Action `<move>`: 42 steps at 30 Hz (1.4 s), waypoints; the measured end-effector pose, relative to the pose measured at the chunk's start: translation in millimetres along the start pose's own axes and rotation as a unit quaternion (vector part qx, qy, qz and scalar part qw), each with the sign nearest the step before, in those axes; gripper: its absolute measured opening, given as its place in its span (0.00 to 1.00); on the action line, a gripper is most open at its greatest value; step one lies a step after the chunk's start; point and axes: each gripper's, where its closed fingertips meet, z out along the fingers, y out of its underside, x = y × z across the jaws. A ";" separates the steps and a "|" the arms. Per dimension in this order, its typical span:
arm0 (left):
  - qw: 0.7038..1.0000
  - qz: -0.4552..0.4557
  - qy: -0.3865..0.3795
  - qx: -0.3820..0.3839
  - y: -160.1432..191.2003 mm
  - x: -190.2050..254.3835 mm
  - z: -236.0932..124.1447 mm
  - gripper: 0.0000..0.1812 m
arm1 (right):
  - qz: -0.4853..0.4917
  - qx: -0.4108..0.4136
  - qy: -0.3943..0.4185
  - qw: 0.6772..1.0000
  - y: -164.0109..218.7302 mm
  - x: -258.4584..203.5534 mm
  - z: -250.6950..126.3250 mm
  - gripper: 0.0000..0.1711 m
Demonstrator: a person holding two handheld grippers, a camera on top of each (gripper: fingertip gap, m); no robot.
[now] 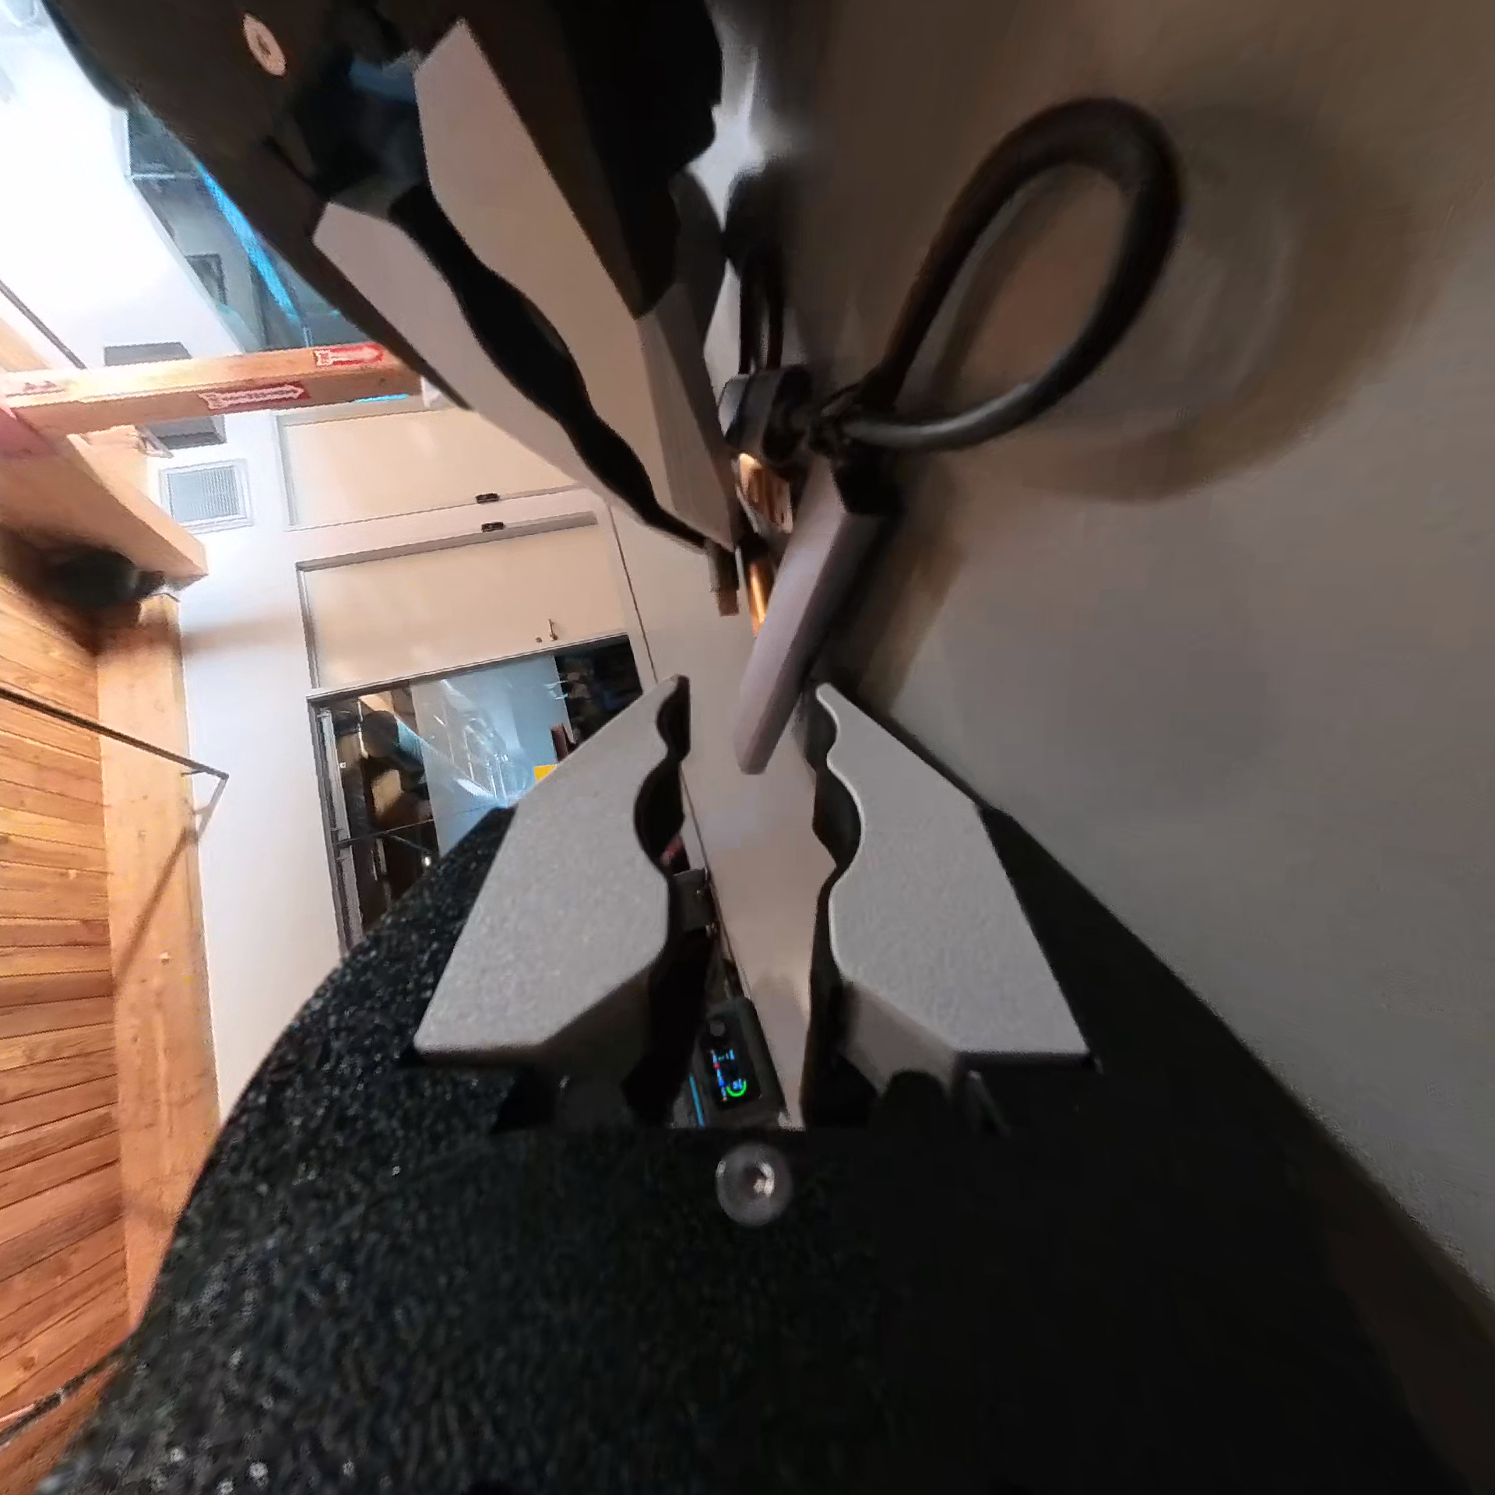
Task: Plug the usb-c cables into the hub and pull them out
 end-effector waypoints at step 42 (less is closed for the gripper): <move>0.920 -0.369 0.069 0.114 -12.0 -29.4 -22.5 0.24 | -0.061 -0.005 0.156 0.986 20.2 64.7 -27.3 0.02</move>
